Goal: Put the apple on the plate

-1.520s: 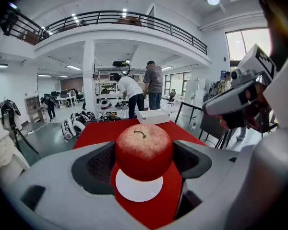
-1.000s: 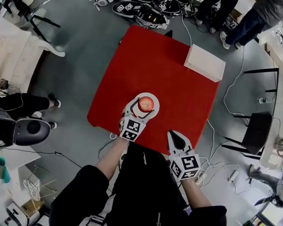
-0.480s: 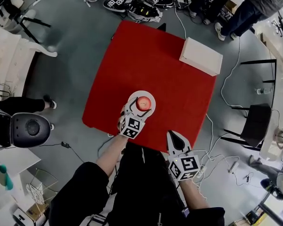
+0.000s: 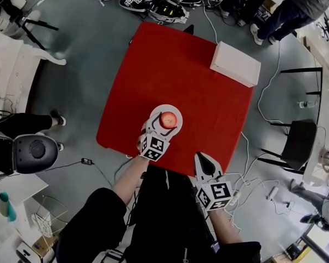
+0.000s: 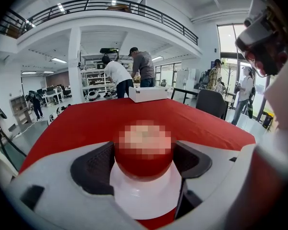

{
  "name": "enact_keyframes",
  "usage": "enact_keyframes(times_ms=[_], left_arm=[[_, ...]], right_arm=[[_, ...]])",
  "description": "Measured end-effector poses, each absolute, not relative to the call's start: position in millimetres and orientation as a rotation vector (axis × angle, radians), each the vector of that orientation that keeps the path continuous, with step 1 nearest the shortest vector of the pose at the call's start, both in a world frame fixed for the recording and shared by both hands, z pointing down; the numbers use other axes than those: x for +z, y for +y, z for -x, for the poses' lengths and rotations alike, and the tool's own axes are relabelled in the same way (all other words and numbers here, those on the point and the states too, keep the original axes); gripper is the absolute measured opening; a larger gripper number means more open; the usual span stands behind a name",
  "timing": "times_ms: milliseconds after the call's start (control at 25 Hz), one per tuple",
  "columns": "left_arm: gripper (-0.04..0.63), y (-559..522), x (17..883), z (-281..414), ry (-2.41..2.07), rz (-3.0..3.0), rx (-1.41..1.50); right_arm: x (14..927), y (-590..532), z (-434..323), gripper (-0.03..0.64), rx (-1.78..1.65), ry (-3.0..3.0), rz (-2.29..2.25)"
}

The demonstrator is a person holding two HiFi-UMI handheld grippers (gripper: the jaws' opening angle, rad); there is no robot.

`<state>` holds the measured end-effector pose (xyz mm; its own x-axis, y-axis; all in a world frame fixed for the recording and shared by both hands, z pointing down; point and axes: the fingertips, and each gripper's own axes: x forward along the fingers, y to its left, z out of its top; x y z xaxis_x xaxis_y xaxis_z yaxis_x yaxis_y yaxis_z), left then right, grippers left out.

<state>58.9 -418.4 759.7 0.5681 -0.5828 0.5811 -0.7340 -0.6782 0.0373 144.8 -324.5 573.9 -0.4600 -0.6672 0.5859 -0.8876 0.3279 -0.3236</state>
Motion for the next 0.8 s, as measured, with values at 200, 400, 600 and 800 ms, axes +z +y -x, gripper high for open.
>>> enact_keyframes(times_ms=[200, 400, 600, 800], left_arm=[[0.382, -414, 760, -55, -1.045, -2.534, 0.762], [0.382, -408, 750, -54, -1.044, -2.536, 0.731], [0.381, -409, 726, -49, -1.103, -2.548, 0.669], [0.345, -413, 675, -35, -1.205, -2.565, 0.559]], right_arm=[[574, -324, -139, 0.012, 0.887, -2.257, -1.376], [574, -323, -138, 0.012, 0.888, -2.26, -1.361], [573, -327, -136, 0.012, 0.867, -2.278, -1.343], [568, -342, -127, 0.012, 0.81, -2.329, -1.309]])
